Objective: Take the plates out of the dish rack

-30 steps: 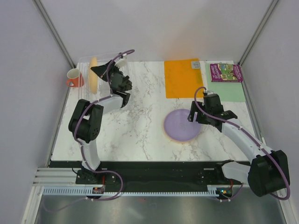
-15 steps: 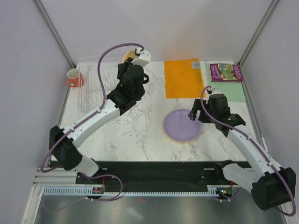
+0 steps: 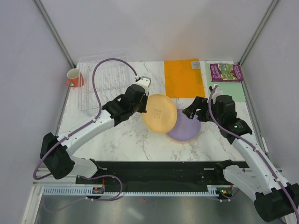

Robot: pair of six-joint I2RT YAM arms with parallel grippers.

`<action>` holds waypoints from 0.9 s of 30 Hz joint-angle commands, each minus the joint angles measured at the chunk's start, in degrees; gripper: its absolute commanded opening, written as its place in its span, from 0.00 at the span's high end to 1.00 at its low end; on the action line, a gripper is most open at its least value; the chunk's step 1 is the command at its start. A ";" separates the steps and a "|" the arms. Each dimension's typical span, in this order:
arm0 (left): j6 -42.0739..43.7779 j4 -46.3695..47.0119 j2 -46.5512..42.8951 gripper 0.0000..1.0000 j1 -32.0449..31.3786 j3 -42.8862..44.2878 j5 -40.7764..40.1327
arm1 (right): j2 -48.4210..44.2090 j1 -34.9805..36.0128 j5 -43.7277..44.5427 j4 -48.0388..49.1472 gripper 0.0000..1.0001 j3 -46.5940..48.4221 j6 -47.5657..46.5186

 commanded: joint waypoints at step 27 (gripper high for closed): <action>-14.79 26.99 -11.08 0.45 0.00 -15.86 26.39 | 0.82 1.62 -11.29 12.14 1.00 -4.44 9.06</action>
